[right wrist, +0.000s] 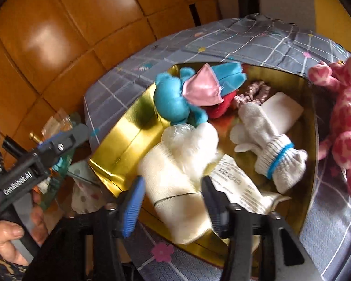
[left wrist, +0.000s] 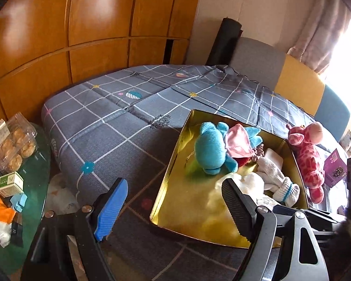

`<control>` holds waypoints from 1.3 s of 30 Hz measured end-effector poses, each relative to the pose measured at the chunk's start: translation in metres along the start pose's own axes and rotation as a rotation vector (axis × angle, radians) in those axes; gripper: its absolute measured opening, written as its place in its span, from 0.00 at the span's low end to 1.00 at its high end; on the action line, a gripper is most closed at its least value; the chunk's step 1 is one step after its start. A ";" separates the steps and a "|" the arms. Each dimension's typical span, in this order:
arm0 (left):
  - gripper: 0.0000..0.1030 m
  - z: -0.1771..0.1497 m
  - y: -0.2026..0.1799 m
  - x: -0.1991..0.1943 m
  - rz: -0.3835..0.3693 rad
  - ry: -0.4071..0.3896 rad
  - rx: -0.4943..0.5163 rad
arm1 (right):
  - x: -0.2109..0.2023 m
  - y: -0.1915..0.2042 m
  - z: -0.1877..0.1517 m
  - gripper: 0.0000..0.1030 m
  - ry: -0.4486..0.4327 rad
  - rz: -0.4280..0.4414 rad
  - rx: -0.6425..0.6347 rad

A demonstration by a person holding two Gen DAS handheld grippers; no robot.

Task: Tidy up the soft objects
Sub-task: 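Carry the beige mesh roll into the gold box and open the right gripper, then withdraw both grippers from the gold box toward the remaining items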

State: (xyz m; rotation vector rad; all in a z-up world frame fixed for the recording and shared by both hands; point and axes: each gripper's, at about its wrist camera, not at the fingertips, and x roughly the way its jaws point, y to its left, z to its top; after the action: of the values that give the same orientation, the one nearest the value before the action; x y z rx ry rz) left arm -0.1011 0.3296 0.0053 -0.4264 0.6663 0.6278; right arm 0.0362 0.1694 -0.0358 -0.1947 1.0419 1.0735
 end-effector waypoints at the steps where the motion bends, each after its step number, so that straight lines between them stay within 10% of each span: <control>1: 0.81 0.000 -0.002 -0.002 -0.001 -0.006 0.006 | -0.002 -0.002 -0.002 0.68 -0.009 -0.001 0.007; 19: 0.81 -0.007 -0.039 -0.023 -0.077 -0.037 0.105 | -0.078 -0.034 -0.032 0.68 -0.116 -0.206 0.010; 39: 0.81 -0.022 -0.120 -0.037 -0.182 -0.026 0.314 | -0.173 -0.162 -0.077 0.68 -0.175 -0.485 0.219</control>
State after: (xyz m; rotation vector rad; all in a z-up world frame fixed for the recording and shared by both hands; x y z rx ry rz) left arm -0.0549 0.2148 0.0342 -0.1837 0.6795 0.3474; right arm 0.1048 -0.0671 0.0033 -0.1620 0.8858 0.5246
